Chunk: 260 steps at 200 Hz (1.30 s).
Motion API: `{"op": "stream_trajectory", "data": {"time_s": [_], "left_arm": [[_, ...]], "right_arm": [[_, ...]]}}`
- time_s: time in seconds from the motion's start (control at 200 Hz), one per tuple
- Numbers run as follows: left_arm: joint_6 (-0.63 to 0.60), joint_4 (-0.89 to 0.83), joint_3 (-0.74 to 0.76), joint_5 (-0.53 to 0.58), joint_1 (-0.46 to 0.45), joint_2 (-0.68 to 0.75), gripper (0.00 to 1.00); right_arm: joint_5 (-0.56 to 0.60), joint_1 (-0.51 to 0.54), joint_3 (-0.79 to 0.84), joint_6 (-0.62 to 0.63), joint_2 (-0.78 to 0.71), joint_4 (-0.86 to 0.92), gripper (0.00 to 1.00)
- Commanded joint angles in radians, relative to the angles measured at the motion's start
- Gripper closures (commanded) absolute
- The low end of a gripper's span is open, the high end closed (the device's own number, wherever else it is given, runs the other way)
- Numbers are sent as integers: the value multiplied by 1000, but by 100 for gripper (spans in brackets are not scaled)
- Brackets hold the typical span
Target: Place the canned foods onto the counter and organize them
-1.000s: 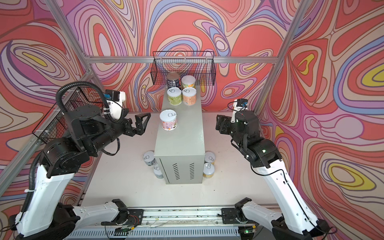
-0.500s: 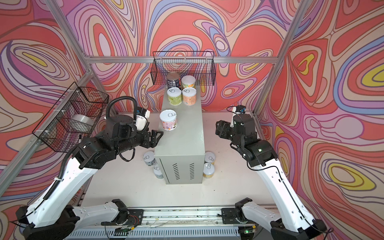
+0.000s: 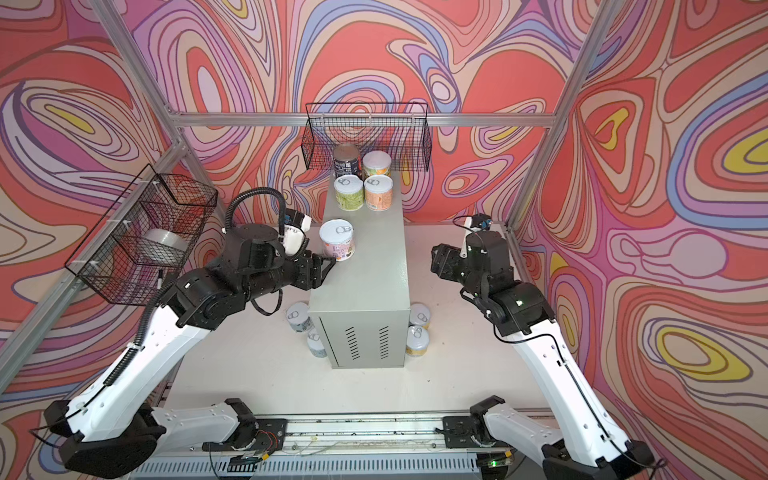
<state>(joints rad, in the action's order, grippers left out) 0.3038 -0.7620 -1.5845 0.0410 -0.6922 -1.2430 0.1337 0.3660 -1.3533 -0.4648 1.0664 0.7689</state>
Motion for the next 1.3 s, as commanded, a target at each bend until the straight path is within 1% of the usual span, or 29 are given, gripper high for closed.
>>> {"op": "stream_trajectory", "data": {"time_s": [0.0, 0.085, 0.336, 0.671, 0.821, 0.957, 1.297], "left_arm": [[18, 47, -37, -10, 2, -12, 32], [22, 66, -39, 4, 2, -22, 35], [5, 111, -43, 49, 2, -63, 38], [-42, 150, -83, 124, 3, -158, 38], [-65, 183, -94, 135, 3, -183, 38], [-72, 176, -127, 165, 5, -214, 38], [-80, 207, -156, 169, 19, -262, 38]], "right_arm": [[9, -4, 15, 0, -13, -28, 21], [10, -4, 17, 4, -12, -38, 21], [19, -4, 22, 13, 5, -68, 21], [12, -4, 32, 32, 56, -109, 21], [9, -6, 31, 36, 74, -123, 21], [9, -8, 31, 40, 78, -131, 21], [10, -19, 61, 42, 61, -148, 21]]}}
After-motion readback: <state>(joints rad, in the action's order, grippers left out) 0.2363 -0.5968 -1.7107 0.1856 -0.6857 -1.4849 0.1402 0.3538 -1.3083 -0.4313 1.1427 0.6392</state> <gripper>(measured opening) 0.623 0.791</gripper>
